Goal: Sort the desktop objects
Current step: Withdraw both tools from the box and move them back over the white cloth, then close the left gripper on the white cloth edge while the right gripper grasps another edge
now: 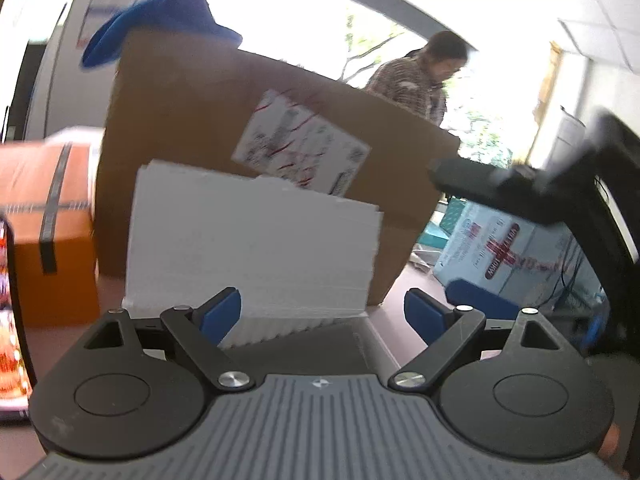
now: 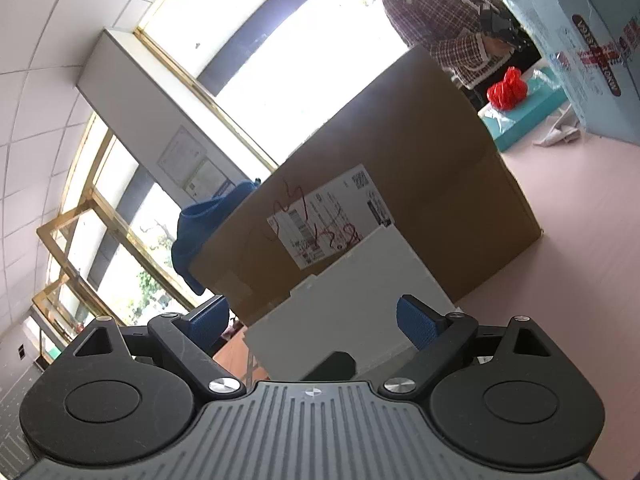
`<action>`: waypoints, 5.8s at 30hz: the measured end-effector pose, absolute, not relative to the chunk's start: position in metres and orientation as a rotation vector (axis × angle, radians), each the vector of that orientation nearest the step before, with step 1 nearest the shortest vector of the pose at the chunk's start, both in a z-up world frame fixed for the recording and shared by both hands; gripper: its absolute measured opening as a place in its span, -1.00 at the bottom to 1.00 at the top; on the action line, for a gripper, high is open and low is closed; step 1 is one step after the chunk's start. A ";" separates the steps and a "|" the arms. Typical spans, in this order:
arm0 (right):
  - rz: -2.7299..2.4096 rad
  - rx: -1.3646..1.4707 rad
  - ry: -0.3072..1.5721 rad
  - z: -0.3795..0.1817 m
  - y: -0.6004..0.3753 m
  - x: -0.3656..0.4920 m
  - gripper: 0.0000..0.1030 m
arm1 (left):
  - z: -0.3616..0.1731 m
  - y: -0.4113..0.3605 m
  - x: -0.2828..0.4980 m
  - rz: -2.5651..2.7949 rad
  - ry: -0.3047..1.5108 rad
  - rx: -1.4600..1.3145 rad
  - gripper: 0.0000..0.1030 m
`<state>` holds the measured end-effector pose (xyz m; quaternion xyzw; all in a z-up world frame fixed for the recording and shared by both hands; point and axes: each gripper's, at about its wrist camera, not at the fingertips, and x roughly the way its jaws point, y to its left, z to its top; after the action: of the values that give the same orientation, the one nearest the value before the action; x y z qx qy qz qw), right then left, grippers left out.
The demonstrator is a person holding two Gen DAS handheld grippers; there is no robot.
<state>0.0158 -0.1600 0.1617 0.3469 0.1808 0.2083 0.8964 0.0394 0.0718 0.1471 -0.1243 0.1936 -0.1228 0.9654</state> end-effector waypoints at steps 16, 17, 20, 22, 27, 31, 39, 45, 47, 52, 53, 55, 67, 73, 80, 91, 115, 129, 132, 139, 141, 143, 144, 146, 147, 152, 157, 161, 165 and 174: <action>0.308 0.511 0.005 0.185 -0.152 -0.036 0.92 | 0.099 0.041 0.003 -0.337 0.065 -0.326 1.00; 0.301 0.499 -0.009 0.186 -0.152 -0.039 0.94 | 0.095 0.038 0.000 -0.345 0.046 -0.316 1.00; 0.275 0.476 -0.048 0.186 -0.153 -0.046 1.00 | 0.086 0.031 -0.002 -0.400 0.051 -0.292 1.00; 0.255 0.454 -0.065 0.185 -0.153 -0.049 1.00 | 0.081 0.024 -0.001 -0.446 0.076 -0.259 1.00; 0.200 0.400 -0.080 0.178 -0.154 -0.050 1.00 | 0.064 -0.002 -0.014 -0.532 0.059 -0.079 1.00; 0.165 0.381 -0.041 0.168 -0.156 -0.045 1.00 | 0.056 -0.020 -0.026 -0.588 0.035 0.062 1.00; 0.008 0.229 -0.038 0.129 -0.186 -0.058 1.00 | 0.049 -0.020 -0.012 -0.593 0.108 0.017 1.00; -0.207 0.162 -0.045 0.101 -0.242 -0.064 1.00 | 0.050 -0.025 -0.008 -0.607 0.118 0.037 1.00; -0.274 0.141 -0.048 0.093 -0.260 -0.065 1.00 | 0.050 -0.026 -0.007 -0.609 0.129 0.039 1.00; -0.477 0.088 -0.124 0.065 -0.303 -0.071 1.00 | 0.050 -0.026 -0.007 -0.614 0.139 0.036 1.00; -0.510 0.075 -0.137 0.060 -0.311 -0.073 1.00 | 0.050 -0.026 -0.006 -0.613 0.139 0.037 1.00; -0.556 0.053 -0.149 0.051 -0.323 -0.073 1.00 | 0.050 -0.026 -0.006 -0.613 0.139 0.039 1.00; -0.496 0.031 0.147 0.028 -0.329 -0.034 1.00 | 0.052 -0.060 -0.012 -0.593 0.168 0.104 1.00; -0.504 0.141 0.185 0.035 -0.346 -0.035 1.00 | 0.082 -0.127 0.017 -0.590 0.283 -0.024 1.00; -0.608 0.214 0.181 0.031 -0.361 -0.036 1.00 | 0.085 -0.161 0.060 -0.455 0.220 -0.293 1.00; -0.594 0.225 0.221 0.027 -0.363 -0.033 1.00 | 0.025 -0.141 0.135 -0.495 0.719 -0.415 1.00; -0.572 0.843 0.288 0.004 -0.465 -0.096 0.96 | 0.015 -0.173 0.134 -0.949 0.929 -0.470 1.00; -0.310 0.753 0.382 -0.006 -0.465 -0.090 0.20 | 0.013 -0.181 0.126 -0.961 0.881 -0.410 1.00; -0.303 0.756 0.388 -0.007 -0.465 -0.088 -0.23 | 0.013 -0.182 0.126 -0.963 0.877 -0.404 1.00; -0.176 0.835 0.442 -0.015 -0.465 -0.080 -0.86 | 0.012 -0.181 0.126 -0.962 0.876 -0.411 1.00; -0.194 0.812 0.434 -0.014 -0.461 -0.081 -0.86 | 0.012 -0.180 0.127 -0.960 0.878 -0.423 1.00; -0.207 0.804 0.432 -0.014 -0.459 -0.081 -0.86 | 0.012 -0.179 0.129 -0.958 0.882 -0.443 1.00; -0.209 0.802 0.432 -0.014 -0.459 -0.081 -0.86 | 0.011 -0.178 0.130 -0.955 0.884 -0.453 1.00; -0.213 0.798 0.434 -0.014 -0.458 -0.080 -0.86 | 0.011 -0.176 0.131 -0.947 0.887 -0.469 0.92; -0.214 0.795 0.434 -0.014 -0.458 -0.080 -0.86 | 0.011 -0.175 0.131 -0.939 0.888 -0.478 0.88; -0.205 0.788 0.438 -0.016 -0.470 -0.078 -0.86 | 0.007 -0.166 0.136 -0.857 0.910 -0.547 0.13; -0.211 0.788 0.434 -0.016 -0.470 -0.079 -0.86 | 0.004 -0.156 0.140 -0.755 0.897 -0.598 -0.21; -0.219 0.784 0.429 -0.016 -0.471 -0.080 -0.86 | 0.008 -0.151 0.138 -0.708 0.841 -0.586 -0.29; -0.233 0.764 0.425 -0.015 -0.469 -0.080 -0.86 | 0.006 -0.156 0.140 -0.743 0.879 -0.574 -0.46; -0.236 0.762 0.423 -0.015 -0.470 -0.080 -0.86 | 0.006 -0.156 0.137 -0.709 0.865 -0.557 -0.71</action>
<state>-0.0799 -0.4695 -0.0154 0.3680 0.2044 -0.1141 0.8999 0.1374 -0.1562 0.0059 -0.2606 0.4050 -0.3319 0.8112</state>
